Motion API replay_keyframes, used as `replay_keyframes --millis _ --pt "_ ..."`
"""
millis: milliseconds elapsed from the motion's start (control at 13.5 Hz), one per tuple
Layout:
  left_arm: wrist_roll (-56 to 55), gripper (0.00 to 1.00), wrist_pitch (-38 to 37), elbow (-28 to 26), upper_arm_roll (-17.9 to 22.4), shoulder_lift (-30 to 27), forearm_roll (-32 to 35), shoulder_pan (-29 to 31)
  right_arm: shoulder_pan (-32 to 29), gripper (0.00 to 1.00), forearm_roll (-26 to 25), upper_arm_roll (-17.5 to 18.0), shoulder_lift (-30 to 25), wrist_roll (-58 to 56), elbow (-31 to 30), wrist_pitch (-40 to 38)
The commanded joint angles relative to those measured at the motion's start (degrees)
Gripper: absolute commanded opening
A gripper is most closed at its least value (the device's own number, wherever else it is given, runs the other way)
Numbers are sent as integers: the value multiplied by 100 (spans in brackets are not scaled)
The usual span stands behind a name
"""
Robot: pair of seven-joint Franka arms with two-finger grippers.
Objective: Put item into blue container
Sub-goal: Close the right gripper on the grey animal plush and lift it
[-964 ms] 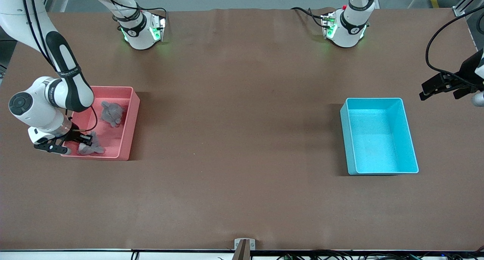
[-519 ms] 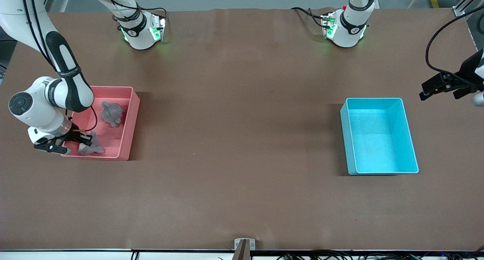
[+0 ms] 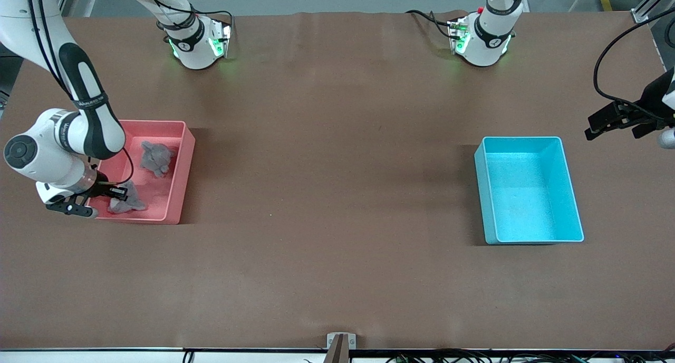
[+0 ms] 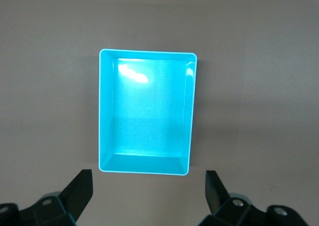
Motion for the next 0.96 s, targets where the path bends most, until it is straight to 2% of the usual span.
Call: replay_keyframes --millis 0,445,742,890 --pt "25 100 5 45 22 7 -117 -16 -34 0 -108 59 -71 137 377 -644" --pt "16 100 5 45 22 16 -117 -25 18 0 -108 77 -124 233 1194 -2023" --pt "16 100 -4 45 22 51 -117 -60 518 0 -100 94 -378 1241 1906 -3455" --pt "16 100 -4 19 5 51 -117 -60 817 0 -21 103 -536 1769 2082 -3826"
